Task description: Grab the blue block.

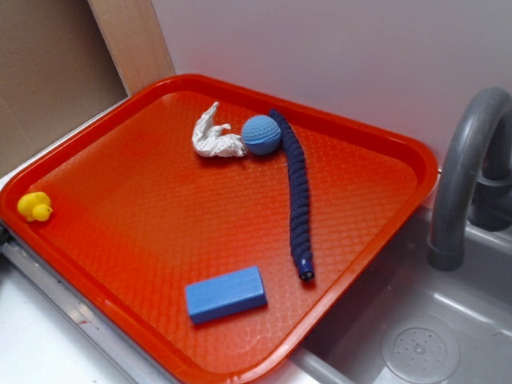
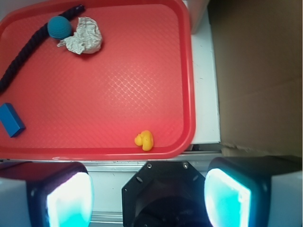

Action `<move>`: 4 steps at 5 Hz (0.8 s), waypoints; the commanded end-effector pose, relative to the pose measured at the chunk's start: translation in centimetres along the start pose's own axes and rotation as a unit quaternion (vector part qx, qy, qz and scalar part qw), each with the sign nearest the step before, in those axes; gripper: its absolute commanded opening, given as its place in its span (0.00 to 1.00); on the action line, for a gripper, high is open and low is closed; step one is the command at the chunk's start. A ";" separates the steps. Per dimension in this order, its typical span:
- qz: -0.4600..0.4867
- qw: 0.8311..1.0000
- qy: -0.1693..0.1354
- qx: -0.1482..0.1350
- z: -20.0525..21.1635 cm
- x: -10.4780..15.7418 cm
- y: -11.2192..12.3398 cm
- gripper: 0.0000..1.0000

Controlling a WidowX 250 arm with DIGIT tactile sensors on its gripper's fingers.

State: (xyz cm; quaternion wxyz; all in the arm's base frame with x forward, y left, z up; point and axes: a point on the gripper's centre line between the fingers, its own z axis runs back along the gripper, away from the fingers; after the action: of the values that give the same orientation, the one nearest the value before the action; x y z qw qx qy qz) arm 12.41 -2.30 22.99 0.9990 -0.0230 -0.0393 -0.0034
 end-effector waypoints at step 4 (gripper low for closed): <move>-0.407 0.912 0.014 -0.057 -8.9 2.4 -18.0 1.00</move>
State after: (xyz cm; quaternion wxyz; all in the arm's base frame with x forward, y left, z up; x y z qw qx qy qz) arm 16.33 -19.96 13.77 0.9169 -0.0519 -0.0059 -0.3956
